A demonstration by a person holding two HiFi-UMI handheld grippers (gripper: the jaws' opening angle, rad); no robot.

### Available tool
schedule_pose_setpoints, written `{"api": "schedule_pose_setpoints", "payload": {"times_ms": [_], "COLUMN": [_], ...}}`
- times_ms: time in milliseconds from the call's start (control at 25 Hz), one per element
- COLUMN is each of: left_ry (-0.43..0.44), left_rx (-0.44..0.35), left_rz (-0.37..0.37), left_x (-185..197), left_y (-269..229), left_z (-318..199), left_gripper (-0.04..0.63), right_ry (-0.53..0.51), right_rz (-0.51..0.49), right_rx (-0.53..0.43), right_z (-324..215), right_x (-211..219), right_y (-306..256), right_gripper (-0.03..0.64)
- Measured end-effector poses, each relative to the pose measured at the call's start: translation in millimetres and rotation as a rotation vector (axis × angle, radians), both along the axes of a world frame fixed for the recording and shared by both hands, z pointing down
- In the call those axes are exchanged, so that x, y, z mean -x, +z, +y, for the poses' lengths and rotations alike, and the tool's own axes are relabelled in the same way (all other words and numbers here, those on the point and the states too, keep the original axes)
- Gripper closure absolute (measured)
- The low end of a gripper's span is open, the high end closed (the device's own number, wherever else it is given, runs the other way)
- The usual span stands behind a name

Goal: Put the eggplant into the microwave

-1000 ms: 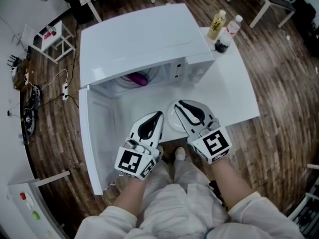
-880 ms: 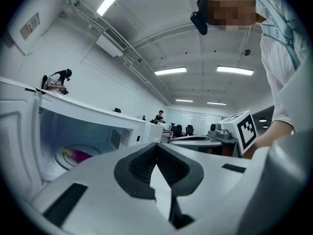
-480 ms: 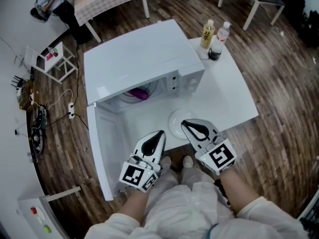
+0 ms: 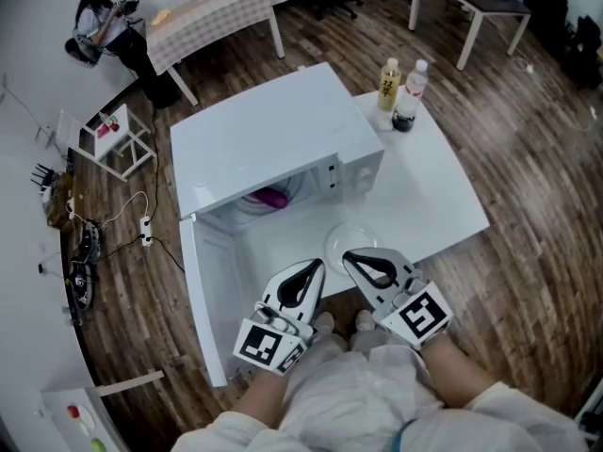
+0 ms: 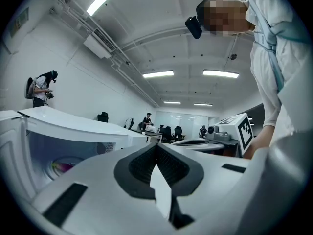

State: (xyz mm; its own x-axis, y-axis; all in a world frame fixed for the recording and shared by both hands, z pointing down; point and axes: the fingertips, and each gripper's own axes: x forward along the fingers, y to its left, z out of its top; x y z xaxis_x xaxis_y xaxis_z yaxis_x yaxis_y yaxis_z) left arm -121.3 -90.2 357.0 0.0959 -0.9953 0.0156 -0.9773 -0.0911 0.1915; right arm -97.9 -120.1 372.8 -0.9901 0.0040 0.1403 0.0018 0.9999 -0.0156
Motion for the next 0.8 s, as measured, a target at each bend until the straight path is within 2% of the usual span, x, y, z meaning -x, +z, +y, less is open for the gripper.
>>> {"api": "schedule_pose_setpoints", "payload": {"times_ms": [200, 800], "left_ry": [-0.008, -0.013], "left_rx": [0.012, -0.014], "left_rz": [-0.027, -0.057], "left_x": [0.5, 0.3], "left_y": [-3.8, -16.2], "left_z": [1.6, 1.6], "left_gripper": [0.594, 0.594], "right_ry": [0.013, 0.014], "right_rz": [-0.012, -0.034], "right_rx": [0.021, -0.012], "right_z": [-3.6, -1.5], "right_x": [-0.8, -4.8], "right_y": [-4.5, -17.5], "right_gripper": [0.584, 0.584]}}
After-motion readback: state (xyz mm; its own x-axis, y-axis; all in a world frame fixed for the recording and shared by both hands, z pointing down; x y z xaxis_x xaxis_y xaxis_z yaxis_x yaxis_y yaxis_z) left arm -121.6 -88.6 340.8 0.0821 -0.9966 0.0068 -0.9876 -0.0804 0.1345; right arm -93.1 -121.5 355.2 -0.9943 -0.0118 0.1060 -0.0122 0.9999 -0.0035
